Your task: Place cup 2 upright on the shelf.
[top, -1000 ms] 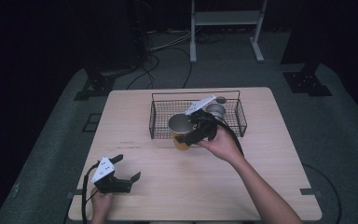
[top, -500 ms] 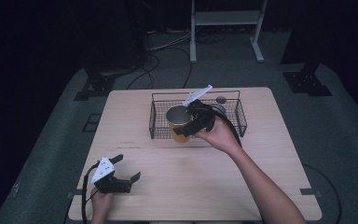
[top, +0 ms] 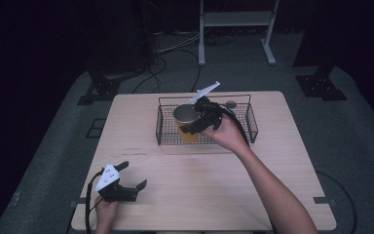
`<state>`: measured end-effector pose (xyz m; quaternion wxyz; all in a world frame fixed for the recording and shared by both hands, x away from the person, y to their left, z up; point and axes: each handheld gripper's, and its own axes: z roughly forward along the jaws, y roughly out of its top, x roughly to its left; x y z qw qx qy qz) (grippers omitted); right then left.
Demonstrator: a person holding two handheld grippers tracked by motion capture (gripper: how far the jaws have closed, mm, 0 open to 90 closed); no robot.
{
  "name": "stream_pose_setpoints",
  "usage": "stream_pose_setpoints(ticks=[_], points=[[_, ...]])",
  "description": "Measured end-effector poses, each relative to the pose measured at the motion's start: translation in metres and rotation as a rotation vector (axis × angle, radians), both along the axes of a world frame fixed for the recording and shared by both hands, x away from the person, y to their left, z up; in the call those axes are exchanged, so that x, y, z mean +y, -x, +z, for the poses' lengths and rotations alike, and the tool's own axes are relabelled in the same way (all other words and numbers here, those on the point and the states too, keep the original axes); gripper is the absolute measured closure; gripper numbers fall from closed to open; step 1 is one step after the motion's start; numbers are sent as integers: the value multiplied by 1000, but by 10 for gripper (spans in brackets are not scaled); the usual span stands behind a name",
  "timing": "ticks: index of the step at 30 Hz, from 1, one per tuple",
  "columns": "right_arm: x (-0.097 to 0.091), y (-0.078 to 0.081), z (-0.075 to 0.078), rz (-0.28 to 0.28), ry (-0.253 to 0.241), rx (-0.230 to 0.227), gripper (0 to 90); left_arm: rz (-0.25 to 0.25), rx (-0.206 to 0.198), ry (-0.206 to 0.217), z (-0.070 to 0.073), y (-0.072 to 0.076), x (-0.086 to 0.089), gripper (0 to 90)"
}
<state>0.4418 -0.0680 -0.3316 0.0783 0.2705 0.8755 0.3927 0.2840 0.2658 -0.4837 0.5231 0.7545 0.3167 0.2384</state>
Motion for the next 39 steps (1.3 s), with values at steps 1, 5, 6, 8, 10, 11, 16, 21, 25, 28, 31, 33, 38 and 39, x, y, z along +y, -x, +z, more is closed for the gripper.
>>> stream_pose_setpoints(ticks=[1,5,6,8,10,11,16,21,25,28,31,33,38,39], points=[[-1,-2,0,-12,0,3,152,-1,1,-3,0,0,0,0],[-3,-11,-3,-39,-6,9,153,-4,-1,-13,0,0,0,0],[-4,-14,-4,-41,-2,7,153,-4,-1,-13,0,0,0,0],[-3,-17,-5,-47,2,13,153,-3,0,-11,0,0,0,0],[-2,-21,-5,-53,13,10,153,-3,1,-13,0,1,0,0],[-1,-22,-5,-55,22,9,153,-5,-1,-16,0,1,0,0],[3,-32,-2,-66,30,5,153,-4,-4,-15,0,0,0,0],[11,-41,-1,-83,48,-4,153,-7,-2,-18,0,1,0,0],[17,-50,0,-90,56,-7,153,-5,-2,-16,0,1,0,0],[21,-58,-4,-99,97,-4,153,-6,-8,-14,0,1,0,0],[22,-65,-8,-108,91,13,153,-8,-12,-13,0,1,-1,0],[22,-69,-9,-118,90,12,153,-8,-10,-13,0,1,-1,0],[22,-74,-12,-131,74,12,153,-8,-9,-12,0,1,-1,0],[22,-75,-13,-131,77,15,153,-7,-8,-12,0,1,0,0]])
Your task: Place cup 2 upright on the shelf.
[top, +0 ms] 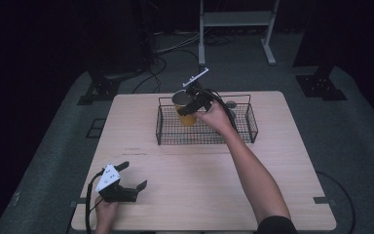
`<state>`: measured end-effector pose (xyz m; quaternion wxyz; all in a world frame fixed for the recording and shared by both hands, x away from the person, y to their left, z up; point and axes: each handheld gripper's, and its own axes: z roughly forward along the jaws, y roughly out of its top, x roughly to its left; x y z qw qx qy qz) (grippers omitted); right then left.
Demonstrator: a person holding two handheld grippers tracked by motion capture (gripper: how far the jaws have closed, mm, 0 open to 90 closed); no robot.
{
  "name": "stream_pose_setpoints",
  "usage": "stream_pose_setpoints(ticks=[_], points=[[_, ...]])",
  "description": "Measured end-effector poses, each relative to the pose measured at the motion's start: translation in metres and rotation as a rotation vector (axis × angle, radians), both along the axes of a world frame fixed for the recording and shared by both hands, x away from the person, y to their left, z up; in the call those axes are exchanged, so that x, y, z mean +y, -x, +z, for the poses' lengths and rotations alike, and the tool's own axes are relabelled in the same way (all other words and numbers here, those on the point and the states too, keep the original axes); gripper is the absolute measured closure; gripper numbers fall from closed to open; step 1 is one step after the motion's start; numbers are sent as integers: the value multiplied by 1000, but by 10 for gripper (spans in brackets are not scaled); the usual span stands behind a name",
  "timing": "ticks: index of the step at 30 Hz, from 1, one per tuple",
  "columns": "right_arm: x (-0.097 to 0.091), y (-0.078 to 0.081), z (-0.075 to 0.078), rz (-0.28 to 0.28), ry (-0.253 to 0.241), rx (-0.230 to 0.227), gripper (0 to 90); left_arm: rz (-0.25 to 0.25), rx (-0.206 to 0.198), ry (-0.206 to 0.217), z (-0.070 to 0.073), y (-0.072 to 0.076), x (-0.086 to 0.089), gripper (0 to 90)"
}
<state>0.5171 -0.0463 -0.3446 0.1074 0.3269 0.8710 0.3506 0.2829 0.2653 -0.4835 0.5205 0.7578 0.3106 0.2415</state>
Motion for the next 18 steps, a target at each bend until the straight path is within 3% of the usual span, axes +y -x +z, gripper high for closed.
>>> stream_pose_setpoints(ticks=[4,18], points=[[2,-4,-7,-6,19,13,152,0,0,-2,0,0,0,0],[9,-15,-28,-34,19,38,151,-1,-3,3,0,0,0,0]])
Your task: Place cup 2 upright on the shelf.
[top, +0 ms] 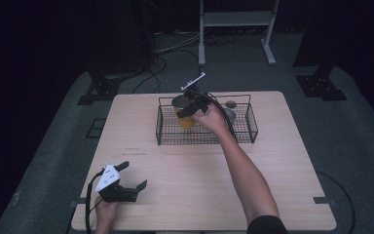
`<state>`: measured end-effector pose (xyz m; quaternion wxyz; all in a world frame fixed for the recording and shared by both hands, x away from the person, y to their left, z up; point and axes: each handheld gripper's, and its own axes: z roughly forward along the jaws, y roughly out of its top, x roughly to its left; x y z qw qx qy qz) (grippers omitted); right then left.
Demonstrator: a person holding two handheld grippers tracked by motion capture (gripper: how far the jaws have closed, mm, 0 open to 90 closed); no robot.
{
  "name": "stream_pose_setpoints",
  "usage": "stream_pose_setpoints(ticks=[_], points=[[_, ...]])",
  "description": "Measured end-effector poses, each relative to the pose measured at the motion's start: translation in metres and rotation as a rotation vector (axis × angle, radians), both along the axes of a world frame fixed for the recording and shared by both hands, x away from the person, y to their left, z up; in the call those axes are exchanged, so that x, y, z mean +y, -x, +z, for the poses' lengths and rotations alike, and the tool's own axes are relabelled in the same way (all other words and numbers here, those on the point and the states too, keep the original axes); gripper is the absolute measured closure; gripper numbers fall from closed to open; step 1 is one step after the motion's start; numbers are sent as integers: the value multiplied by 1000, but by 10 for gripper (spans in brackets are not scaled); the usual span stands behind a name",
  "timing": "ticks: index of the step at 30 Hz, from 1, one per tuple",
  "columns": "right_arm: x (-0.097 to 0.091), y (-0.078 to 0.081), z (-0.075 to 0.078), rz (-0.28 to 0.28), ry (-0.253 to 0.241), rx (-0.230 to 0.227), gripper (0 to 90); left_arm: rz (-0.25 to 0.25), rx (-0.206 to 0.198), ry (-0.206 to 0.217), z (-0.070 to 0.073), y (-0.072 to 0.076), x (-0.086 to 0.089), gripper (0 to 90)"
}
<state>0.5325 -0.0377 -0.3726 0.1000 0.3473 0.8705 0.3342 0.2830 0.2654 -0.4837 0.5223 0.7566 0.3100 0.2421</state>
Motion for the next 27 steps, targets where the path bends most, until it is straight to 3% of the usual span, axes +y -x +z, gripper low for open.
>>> stream_pose_setpoints(ticks=[13,18,21,27], points=[[2,-2,-19,-18,-8,31,151,-2,-4,-6,0,0,0,0],[2,-3,-28,-21,22,43,151,-2,0,-2,0,0,0,0],[1,-3,-30,-22,15,49,150,-1,-1,-3,0,0,0,0],[2,-2,-33,-30,39,36,149,0,-1,-1,0,0,0,0]])
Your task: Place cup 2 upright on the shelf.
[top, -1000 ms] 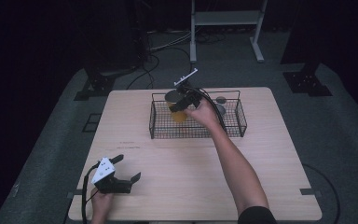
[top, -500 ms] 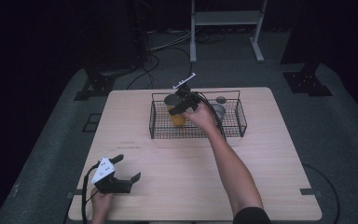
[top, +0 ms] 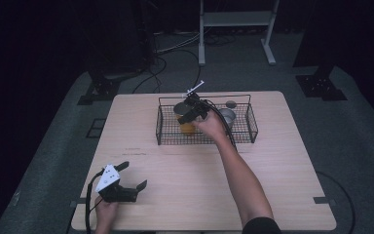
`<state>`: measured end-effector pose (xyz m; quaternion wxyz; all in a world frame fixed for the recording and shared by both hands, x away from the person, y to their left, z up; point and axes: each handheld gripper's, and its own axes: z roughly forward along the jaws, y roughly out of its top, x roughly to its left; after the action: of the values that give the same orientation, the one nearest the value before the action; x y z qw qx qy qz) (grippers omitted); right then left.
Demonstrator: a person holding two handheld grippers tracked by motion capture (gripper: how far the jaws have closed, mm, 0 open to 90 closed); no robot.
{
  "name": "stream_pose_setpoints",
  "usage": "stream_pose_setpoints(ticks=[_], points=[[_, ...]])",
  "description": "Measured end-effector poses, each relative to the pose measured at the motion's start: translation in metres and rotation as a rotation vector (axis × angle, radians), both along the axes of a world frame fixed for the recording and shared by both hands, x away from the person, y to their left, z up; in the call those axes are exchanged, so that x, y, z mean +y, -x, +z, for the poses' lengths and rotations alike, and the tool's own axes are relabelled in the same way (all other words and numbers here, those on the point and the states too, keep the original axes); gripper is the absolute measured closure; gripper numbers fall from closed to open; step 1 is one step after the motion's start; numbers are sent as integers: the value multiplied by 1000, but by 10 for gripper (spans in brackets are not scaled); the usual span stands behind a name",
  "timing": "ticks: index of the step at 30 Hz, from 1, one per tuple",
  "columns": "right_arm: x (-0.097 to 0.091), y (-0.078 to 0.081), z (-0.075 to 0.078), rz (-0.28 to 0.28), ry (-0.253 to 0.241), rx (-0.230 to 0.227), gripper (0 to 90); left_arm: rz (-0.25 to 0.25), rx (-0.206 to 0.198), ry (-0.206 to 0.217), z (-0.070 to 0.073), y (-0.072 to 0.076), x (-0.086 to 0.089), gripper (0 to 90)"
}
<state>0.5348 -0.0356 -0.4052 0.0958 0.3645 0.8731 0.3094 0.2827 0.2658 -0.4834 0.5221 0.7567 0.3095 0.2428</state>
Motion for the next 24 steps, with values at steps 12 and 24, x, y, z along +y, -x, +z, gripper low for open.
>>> stream_pose_setpoints(ticks=[12,24], points=[[0,4,-10,-1,5,-2,125,0,-1,-2,0,0,0,0],[-1,10,-8,-1,-29,-15,63,-1,-2,-4,0,-1,0,0]])
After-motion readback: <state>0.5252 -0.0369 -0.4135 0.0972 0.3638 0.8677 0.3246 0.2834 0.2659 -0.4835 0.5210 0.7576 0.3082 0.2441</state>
